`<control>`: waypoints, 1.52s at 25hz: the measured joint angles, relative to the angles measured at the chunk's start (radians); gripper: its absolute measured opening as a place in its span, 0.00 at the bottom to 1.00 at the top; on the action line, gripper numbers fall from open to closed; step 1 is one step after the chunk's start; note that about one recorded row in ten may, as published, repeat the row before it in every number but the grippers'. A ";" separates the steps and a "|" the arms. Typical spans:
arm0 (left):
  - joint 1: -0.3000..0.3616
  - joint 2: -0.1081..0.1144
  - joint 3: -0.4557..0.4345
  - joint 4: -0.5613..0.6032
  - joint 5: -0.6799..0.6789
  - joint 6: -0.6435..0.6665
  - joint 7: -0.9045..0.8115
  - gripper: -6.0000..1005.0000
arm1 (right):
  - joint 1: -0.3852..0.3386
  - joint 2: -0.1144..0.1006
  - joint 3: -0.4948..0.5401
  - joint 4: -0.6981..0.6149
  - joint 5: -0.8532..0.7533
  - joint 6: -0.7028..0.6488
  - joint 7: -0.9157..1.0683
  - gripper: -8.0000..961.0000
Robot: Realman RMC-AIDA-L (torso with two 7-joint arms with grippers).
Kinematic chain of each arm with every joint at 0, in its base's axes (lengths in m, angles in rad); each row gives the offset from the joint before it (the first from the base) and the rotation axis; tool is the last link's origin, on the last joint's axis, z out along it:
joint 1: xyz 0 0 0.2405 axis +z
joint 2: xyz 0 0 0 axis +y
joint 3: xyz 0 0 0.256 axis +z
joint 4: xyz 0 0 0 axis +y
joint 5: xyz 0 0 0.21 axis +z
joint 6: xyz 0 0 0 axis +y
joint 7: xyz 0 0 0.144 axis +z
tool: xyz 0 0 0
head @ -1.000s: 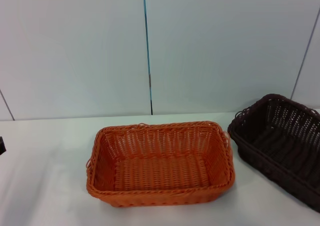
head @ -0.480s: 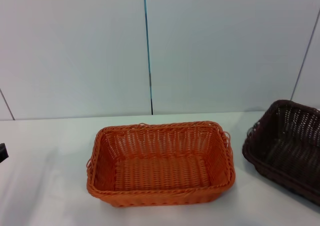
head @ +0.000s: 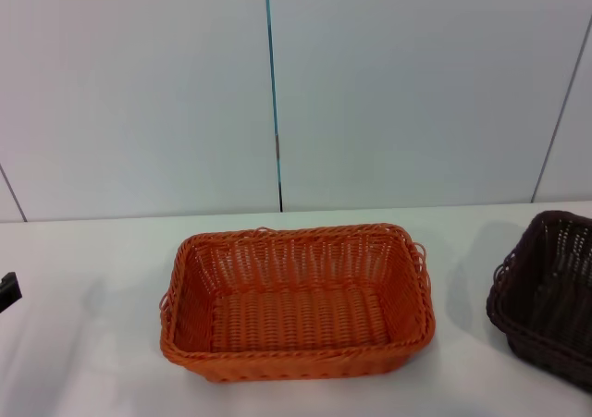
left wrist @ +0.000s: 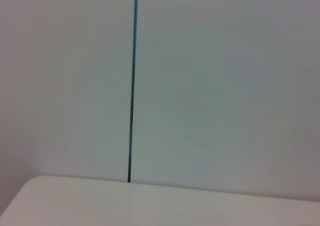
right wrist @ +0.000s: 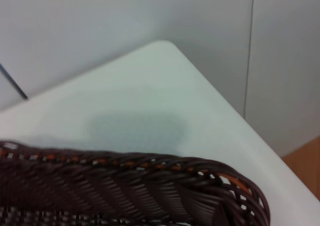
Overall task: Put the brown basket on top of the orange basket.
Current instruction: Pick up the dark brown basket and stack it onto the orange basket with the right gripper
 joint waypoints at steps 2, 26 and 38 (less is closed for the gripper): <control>-0.001 0.000 0.000 0.004 0.000 -0.002 0.000 0.87 | 0.012 -0.018 0.008 -0.003 -0.020 0.049 -0.005 0.15; -0.005 -0.002 -0.011 0.047 0.000 -0.016 -0.003 0.87 | 0.145 -0.235 0.094 0.004 -0.159 0.495 -0.079 0.14; -0.025 0.000 -0.011 0.120 0.000 -0.033 -0.005 0.87 | 0.203 -0.300 0.116 0.127 -0.164 0.759 -0.067 0.14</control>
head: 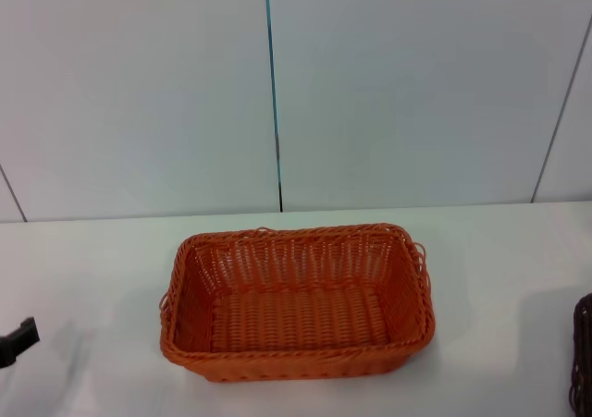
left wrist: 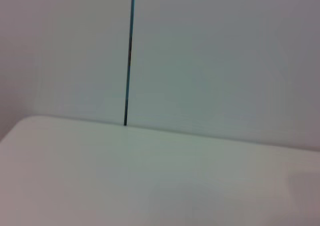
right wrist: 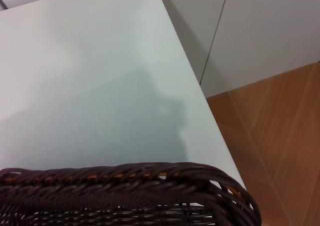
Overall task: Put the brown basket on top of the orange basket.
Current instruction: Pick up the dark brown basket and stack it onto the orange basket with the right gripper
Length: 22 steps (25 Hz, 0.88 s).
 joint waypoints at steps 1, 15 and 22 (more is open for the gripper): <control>-0.001 0.000 0.000 0.007 0.000 -0.002 0.000 0.87 | 0.005 -0.006 0.000 0.009 0.000 0.018 0.003 0.14; -0.024 -0.001 -0.001 0.095 -0.006 -0.010 0.000 0.87 | 0.126 -0.058 -0.047 0.015 -0.002 0.189 0.072 0.14; -0.039 -0.002 -0.002 0.150 -0.008 -0.011 -0.001 0.87 | 0.255 -0.076 -0.096 0.014 -0.002 0.212 0.109 0.14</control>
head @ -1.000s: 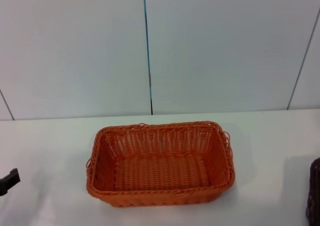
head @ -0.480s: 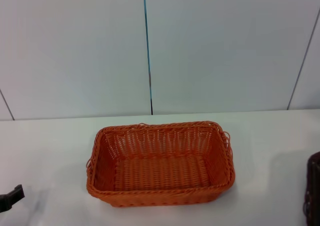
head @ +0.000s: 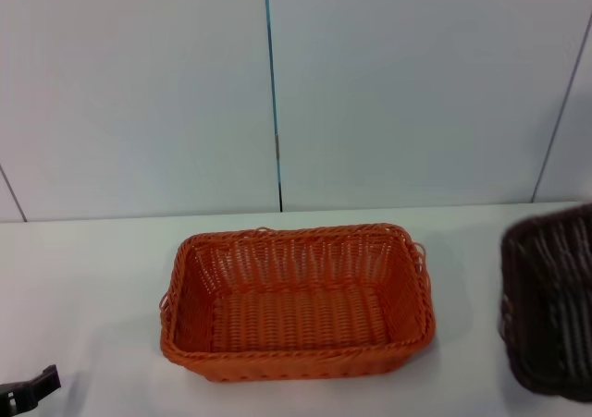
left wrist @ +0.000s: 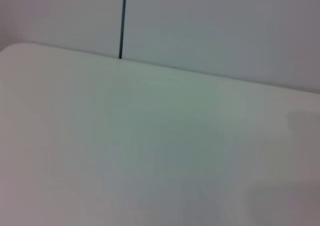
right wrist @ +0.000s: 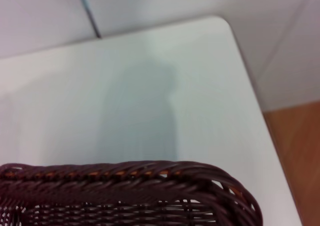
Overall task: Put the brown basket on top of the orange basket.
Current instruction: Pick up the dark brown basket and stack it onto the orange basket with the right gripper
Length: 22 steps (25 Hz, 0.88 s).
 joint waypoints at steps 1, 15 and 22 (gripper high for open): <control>0.002 0.000 0.000 0.001 0.000 0.000 0.000 0.87 | 0.020 0.000 -0.007 -0.005 0.000 0.000 0.001 0.14; 0.008 -0.004 0.012 0.021 -0.019 0.000 -0.001 0.87 | 0.182 0.003 -0.062 -0.039 0.000 -0.011 0.023 0.14; 0.003 -0.004 0.014 0.024 -0.020 -0.007 -0.001 0.87 | 0.259 0.029 -0.106 -0.056 0.000 -0.022 0.045 0.14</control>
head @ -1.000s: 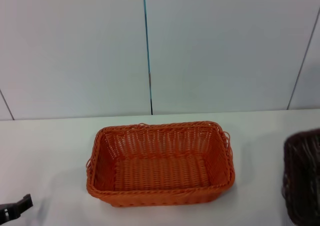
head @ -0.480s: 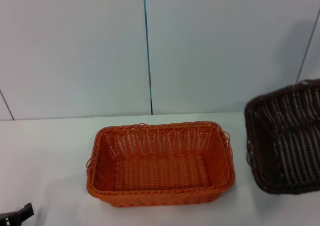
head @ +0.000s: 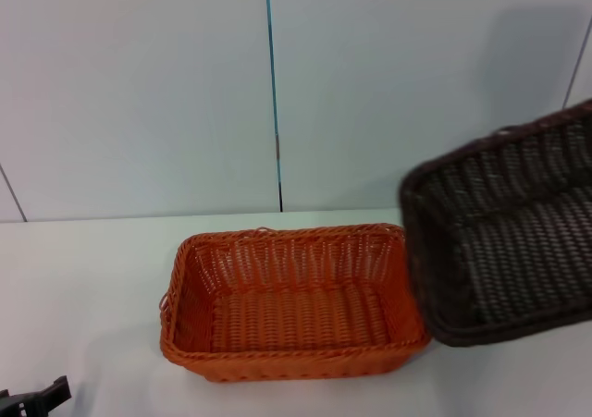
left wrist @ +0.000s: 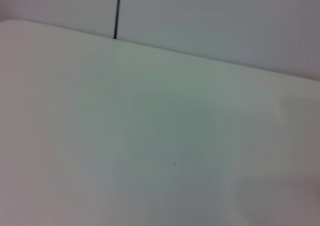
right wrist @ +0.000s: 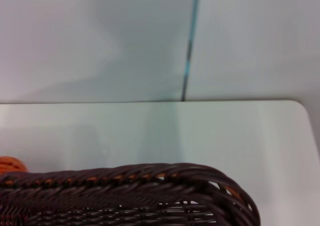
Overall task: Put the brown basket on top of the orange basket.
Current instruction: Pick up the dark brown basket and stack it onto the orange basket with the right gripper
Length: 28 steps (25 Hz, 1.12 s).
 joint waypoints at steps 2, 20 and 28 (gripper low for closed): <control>-0.003 0.001 0.000 0.003 0.000 -0.006 0.000 0.87 | 0.026 0.014 0.002 -0.014 0.000 0.000 0.001 0.14; -0.008 0.003 -0.009 -0.007 0.001 -0.044 -0.023 0.87 | 0.188 0.177 0.171 -0.254 0.003 -0.300 0.005 0.14; -0.006 0.007 -0.051 -0.018 0.012 -0.090 -0.024 0.87 | 0.178 0.288 0.172 -0.309 0.009 -0.436 0.001 0.14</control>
